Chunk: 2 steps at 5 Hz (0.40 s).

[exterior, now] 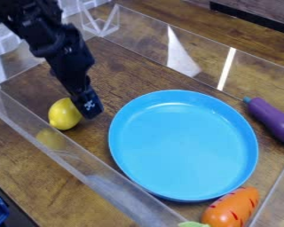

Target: Remove the lemon from the blue tray and put it on the table

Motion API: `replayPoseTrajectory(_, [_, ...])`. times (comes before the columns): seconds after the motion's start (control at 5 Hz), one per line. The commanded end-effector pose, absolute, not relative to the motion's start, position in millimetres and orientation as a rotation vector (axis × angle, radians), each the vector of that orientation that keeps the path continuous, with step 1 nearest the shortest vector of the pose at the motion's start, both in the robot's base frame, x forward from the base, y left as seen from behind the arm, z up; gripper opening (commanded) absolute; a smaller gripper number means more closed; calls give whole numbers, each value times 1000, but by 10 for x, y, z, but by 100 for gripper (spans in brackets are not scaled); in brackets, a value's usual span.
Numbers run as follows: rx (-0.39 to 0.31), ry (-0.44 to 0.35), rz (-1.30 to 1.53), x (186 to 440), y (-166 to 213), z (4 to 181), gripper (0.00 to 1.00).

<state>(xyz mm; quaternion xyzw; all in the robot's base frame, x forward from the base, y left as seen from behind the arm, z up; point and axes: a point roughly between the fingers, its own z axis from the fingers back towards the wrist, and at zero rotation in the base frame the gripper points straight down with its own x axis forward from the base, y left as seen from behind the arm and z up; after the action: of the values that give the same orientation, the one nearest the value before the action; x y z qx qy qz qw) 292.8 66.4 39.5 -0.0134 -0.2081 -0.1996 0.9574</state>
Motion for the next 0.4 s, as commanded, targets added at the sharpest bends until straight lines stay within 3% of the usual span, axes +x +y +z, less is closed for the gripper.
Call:
replayPoseTrajectory(0.0, [-7, -443, -404, 2983, 746, 369, 100])
replayPoseTrajectory(0.2, [-13, -441, -411, 3015, 739, 291, 100])
